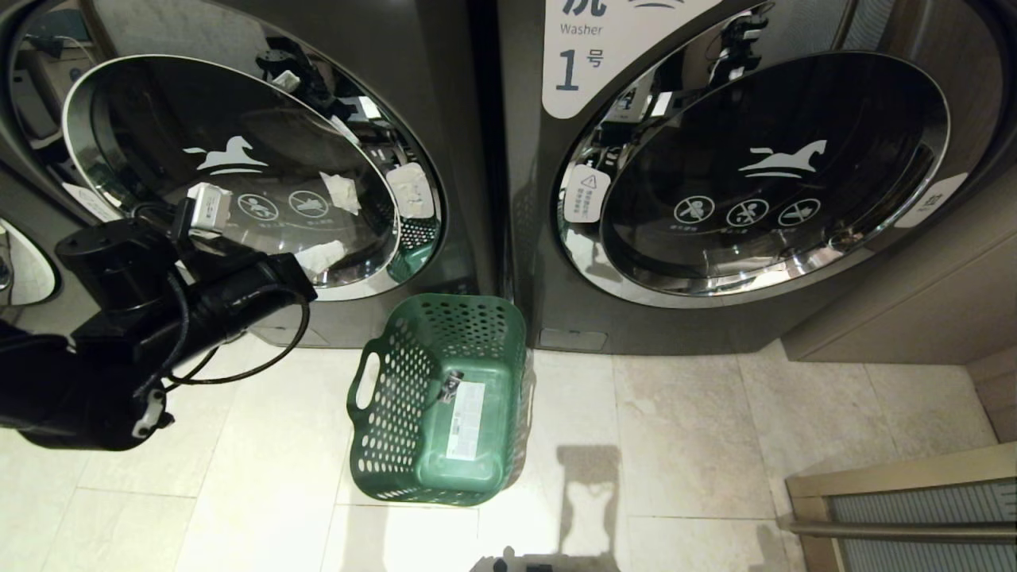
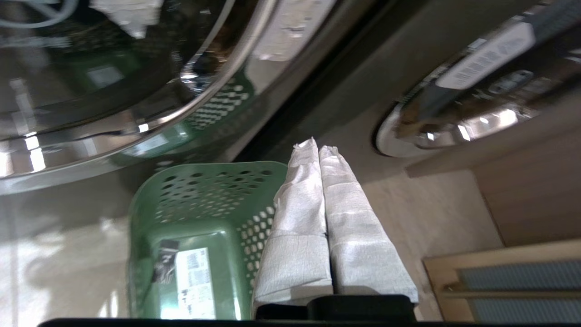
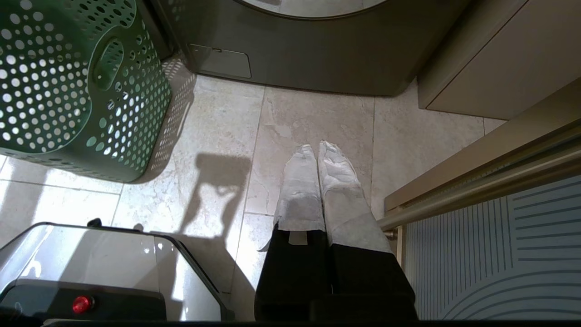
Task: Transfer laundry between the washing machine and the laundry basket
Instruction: Open the lid of the washing machine
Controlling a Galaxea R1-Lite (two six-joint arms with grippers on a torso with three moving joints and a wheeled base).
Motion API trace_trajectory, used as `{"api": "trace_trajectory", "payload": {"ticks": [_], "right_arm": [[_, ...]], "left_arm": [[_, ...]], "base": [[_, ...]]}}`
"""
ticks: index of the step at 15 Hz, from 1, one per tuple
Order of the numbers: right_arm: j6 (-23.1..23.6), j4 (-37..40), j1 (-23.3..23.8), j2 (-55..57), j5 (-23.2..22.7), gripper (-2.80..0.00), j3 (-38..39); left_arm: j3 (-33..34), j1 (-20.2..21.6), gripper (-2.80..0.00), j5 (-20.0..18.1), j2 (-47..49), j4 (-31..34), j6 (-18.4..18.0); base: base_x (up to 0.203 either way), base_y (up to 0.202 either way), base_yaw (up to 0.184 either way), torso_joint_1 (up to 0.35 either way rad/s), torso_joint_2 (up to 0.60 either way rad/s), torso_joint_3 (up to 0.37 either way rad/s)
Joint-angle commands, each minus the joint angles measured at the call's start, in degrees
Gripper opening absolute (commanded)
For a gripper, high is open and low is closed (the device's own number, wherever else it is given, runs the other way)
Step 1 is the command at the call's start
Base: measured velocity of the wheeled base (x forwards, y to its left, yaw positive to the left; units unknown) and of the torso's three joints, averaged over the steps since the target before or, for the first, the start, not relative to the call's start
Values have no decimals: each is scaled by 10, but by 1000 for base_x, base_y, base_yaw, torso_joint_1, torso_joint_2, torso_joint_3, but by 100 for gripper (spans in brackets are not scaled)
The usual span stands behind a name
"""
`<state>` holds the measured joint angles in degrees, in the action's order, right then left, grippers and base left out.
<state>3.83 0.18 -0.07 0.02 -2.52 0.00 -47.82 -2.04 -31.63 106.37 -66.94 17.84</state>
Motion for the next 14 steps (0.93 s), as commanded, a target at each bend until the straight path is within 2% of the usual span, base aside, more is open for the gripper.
{"api": "trace_trajectory", "payload": {"ticks": [1, 6, 9, 14], "right_arm": [[0, 0, 0, 1, 0, -280, 0], [0, 0, 0, 0, 0, -280, 0], [0, 0, 0, 1, 0, -280, 0], [0, 0, 0, 1, 0, -280, 0]], "left_arm": [[-7, 1, -280, -35, 15, -21, 3], [-60, 4, -280, -48, 63, -51, 1], [-110, 4, -280, -49, 88, -53, -22], [-116, 0, -280, -70, 124, -100, -32]], "base": [[0, 0, 0, 0, 0, 0], [0, 0, 0, 0, 0, 0], [0, 0, 0, 0, 0, 0], [0, 0, 0, 0, 0, 0]]}}
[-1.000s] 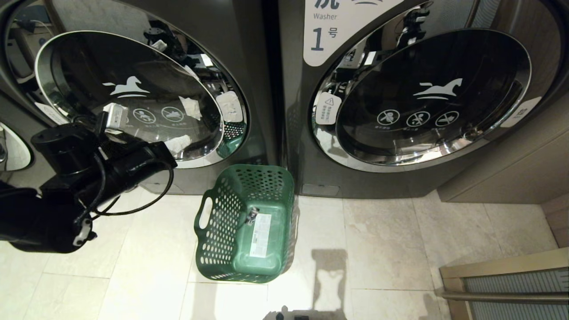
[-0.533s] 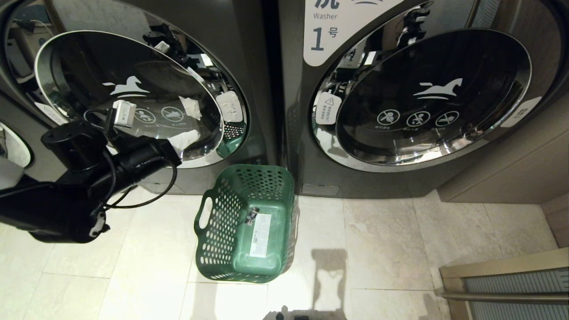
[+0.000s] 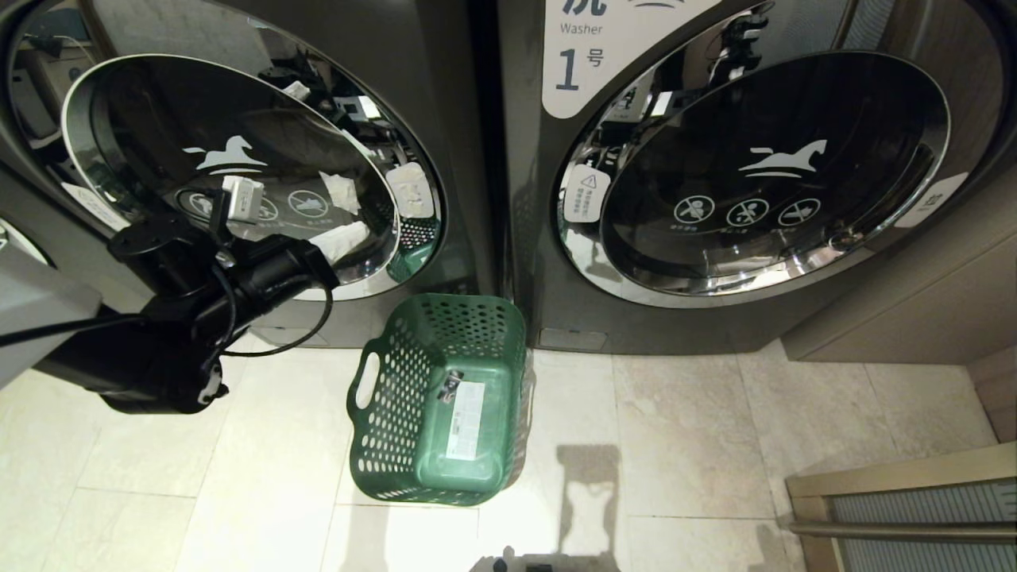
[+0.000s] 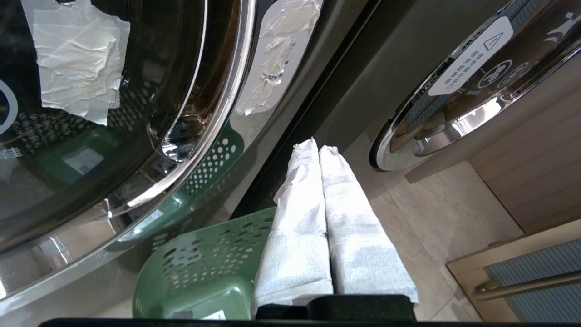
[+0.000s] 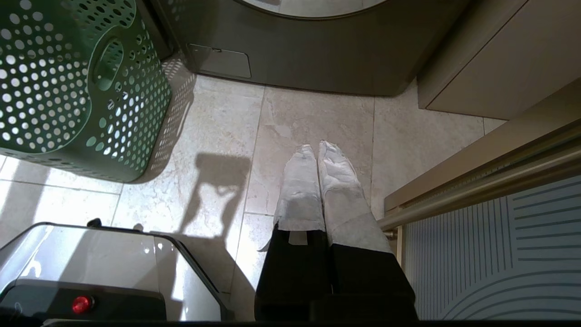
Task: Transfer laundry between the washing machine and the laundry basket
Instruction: Open the lid of the washing machine
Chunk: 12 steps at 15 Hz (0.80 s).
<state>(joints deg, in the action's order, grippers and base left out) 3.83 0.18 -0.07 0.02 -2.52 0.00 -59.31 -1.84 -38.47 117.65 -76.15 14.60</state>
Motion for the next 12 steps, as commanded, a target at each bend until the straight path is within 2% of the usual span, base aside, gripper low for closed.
{"api": "trace_trajectory", "payload": {"ticks": [1, 4, 5, 7, 10, 12], "right_arm": [[0, 0, 0, 0, 0, -280, 0], [0, 0, 0, 1, 0, -280, 0], [0, 0, 0, 0, 0, -280, 0], [0, 0, 0, 1, 0, -280, 0], [0, 0, 0, 1, 0, -280, 0], [0, 0, 0, 1, 0, -280, 0]], "left_arm": [[-1, -2, -280, -2, 10, -19, 1], [-1, -3, -280, -1, 8, -35, -1], [-1, -5, 0, -1, 10, -37, -3], [0, -19, 0, 1, 14, -47, -12], [-16, -27, 0, 5, 35, -47, -83], [-36, -37, 0, 34, 48, -45, -105]], "base": [[0, 0, 0, 0, 0, 0], [0, 0, 0, 0, 0, 0], [0, 0, 0, 0, 0, 0], [0, 0, 0, 0, 0, 0], [0, 0, 0, 0, 0, 0], [0, 0, 0, 0, 0, 0]]}}
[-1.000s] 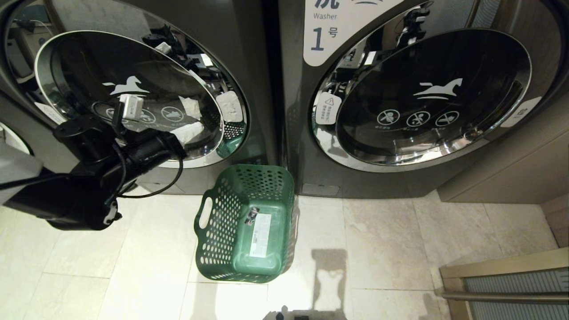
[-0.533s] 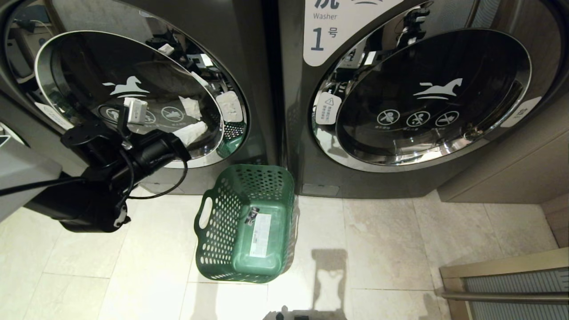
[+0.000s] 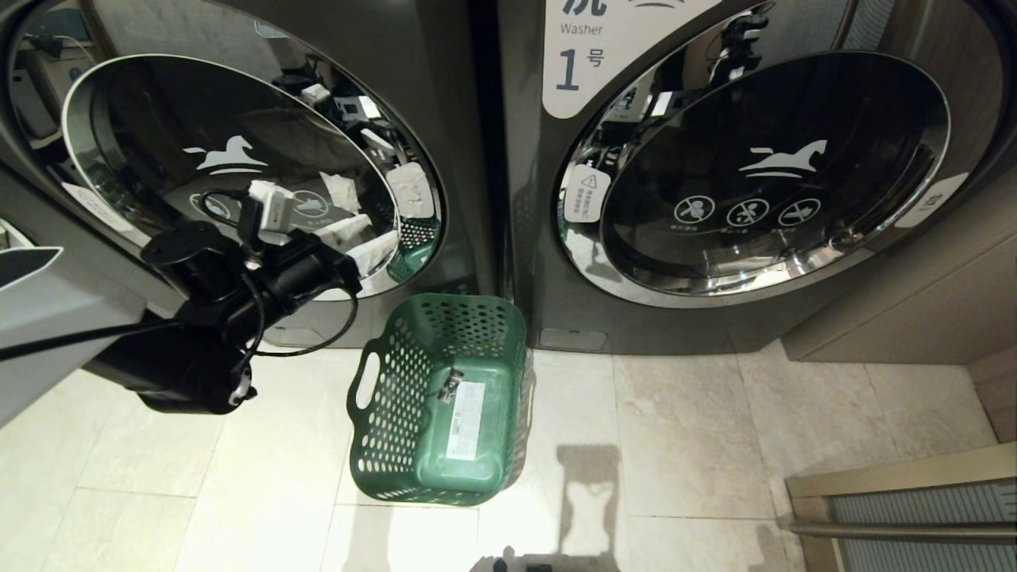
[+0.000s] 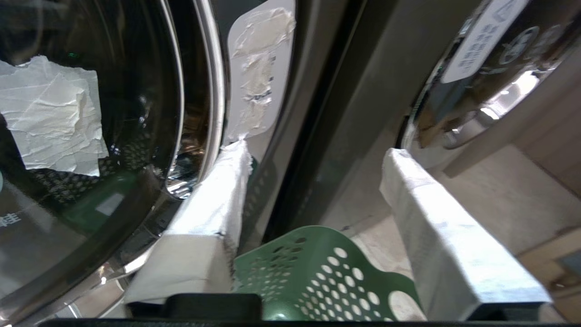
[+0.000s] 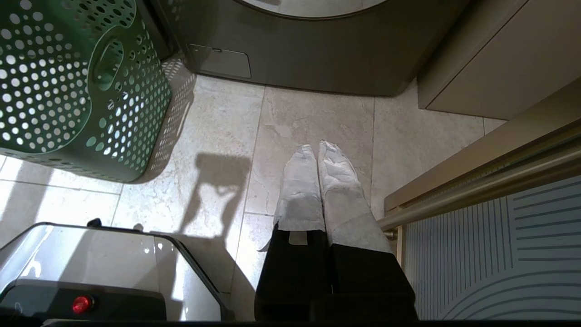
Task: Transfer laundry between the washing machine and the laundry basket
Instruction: Open the lid of the washing machine
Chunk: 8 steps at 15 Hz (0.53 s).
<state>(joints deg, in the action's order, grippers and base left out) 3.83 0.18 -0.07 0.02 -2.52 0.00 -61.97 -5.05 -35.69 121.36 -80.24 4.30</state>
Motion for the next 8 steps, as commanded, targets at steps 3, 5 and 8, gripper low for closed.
{"api": "trace_trajectory", "payload": {"ticks": [3, 5, 8], "right_arm": [[0, 0, 0, 1, 0, -280, 0], [0, 0, 0, 1, 0, -280, 0], [0, 0, 0, 1, 0, -280, 0]], "left_arm": [[-41, -19, 0, 52, 21, -5, -2], [-50, -21, 0, 51, 26, -5, -1], [-86, -29, 0, 49, 47, -5, 1]], "base": [[0, 0, 0, 0, 0, 0], [0, 0, 0, 0, 0, 0], [0, 0, 0, 0, 0, 0]]}}
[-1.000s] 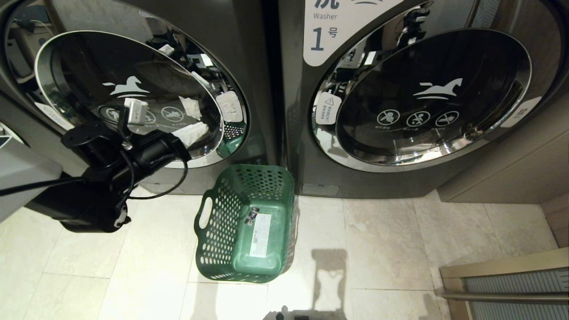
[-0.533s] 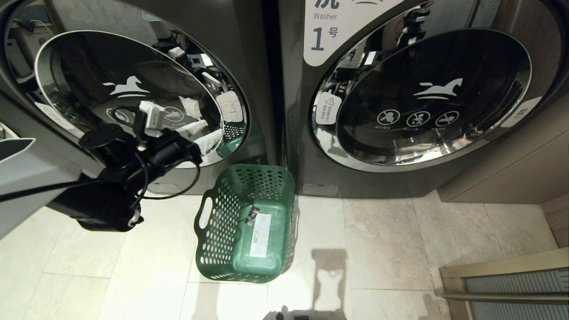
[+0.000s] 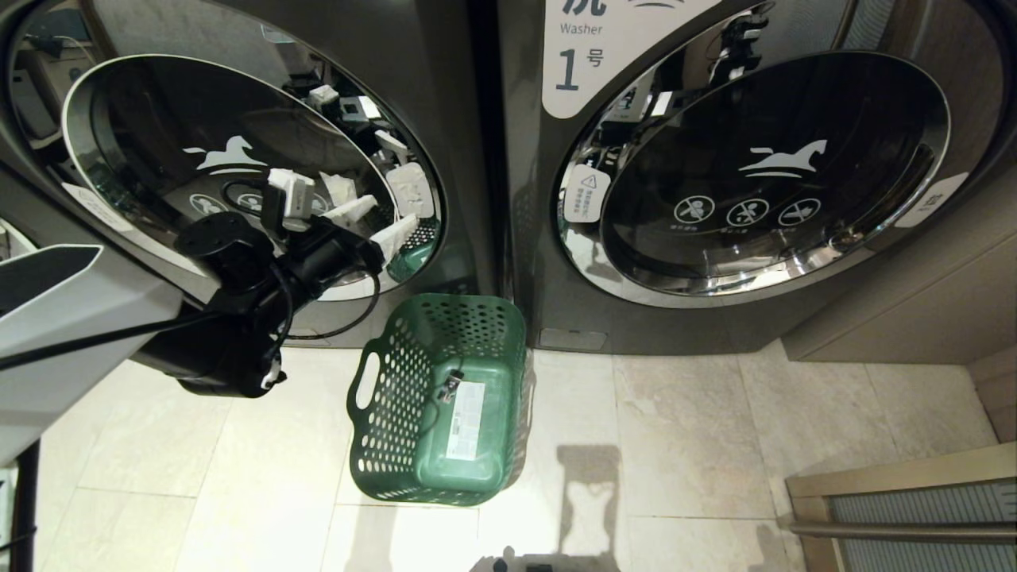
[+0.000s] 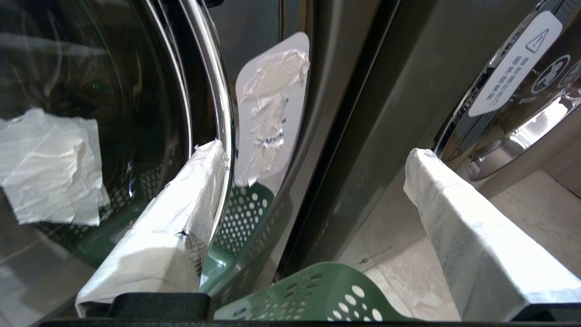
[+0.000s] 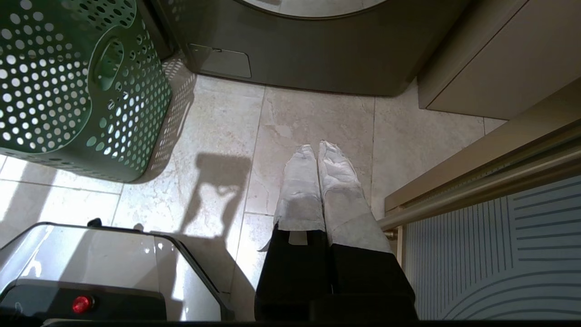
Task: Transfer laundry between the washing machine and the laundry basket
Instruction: Open the lid of the washing machine
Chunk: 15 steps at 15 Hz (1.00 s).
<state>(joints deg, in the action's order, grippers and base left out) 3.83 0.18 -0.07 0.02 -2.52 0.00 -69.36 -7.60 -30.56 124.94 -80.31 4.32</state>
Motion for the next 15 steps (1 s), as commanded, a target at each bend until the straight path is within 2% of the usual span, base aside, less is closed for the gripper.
{"api": "trace_trajectory", "payload": {"ticks": [1, 15], "right_arm": [[0, 0, 0, 1, 0, -280, 0], [0, 0, 0, 1, 0, -280, 0]], "left_arm": [[-20, -6, 0, -3, 18, -5, 1], [-119, -15, 0, 13, 92, -3, -2]], "base": [[0, 0, 0, 0, 0, 0], [0, 0, 0, 0, 0, 0]]}}
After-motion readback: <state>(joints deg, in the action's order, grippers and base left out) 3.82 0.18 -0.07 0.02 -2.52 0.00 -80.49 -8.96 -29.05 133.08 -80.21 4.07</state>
